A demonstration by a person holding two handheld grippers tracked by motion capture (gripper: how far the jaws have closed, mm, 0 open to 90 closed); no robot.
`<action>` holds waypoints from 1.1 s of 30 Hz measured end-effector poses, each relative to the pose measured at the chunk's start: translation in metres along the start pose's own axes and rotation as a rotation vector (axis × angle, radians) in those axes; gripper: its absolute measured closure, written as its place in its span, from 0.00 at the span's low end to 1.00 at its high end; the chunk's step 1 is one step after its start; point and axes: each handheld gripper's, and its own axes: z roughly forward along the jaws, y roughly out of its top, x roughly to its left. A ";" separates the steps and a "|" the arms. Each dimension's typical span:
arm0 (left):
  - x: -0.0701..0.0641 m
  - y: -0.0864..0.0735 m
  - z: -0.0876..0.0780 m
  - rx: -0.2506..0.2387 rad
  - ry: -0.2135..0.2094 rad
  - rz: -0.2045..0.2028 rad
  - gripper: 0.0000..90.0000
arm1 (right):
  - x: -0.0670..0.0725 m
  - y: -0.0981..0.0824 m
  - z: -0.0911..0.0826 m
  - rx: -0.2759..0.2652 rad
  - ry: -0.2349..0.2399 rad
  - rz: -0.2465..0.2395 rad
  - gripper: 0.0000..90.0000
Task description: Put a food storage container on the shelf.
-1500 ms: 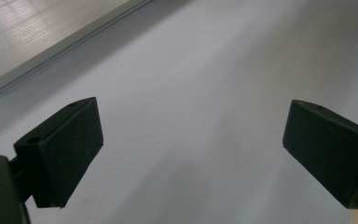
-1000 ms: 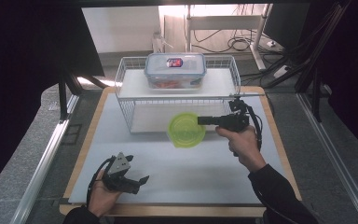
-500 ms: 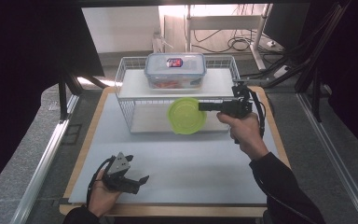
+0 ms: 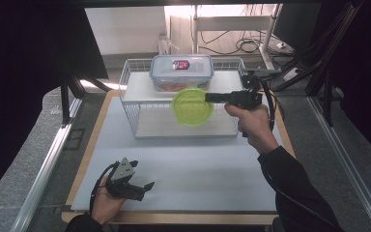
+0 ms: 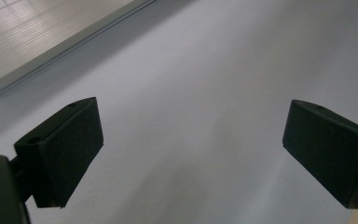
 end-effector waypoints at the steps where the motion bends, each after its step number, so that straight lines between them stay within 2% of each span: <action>1: 0.000 0.000 0.000 0.000 0.000 0.000 0.05 | 0.001 0.002 0.000 -0.003 0.000 -0.003 0.92; 12: 0.000 0.000 -0.001 -0.005 -0.002 -0.006 0.05 | 0.012 0.030 0.001 -0.035 -0.012 -0.002 0.92; 25: 0.000 0.000 -0.001 -0.006 -0.008 -0.005 0.05 | 0.019 0.072 0.012 -0.118 -0.080 0.021 0.92; 33: 0.000 0.000 -0.001 -0.007 -0.013 -0.005 0.05 | 0.014 0.093 0.025 -0.171 -0.130 0.052 0.92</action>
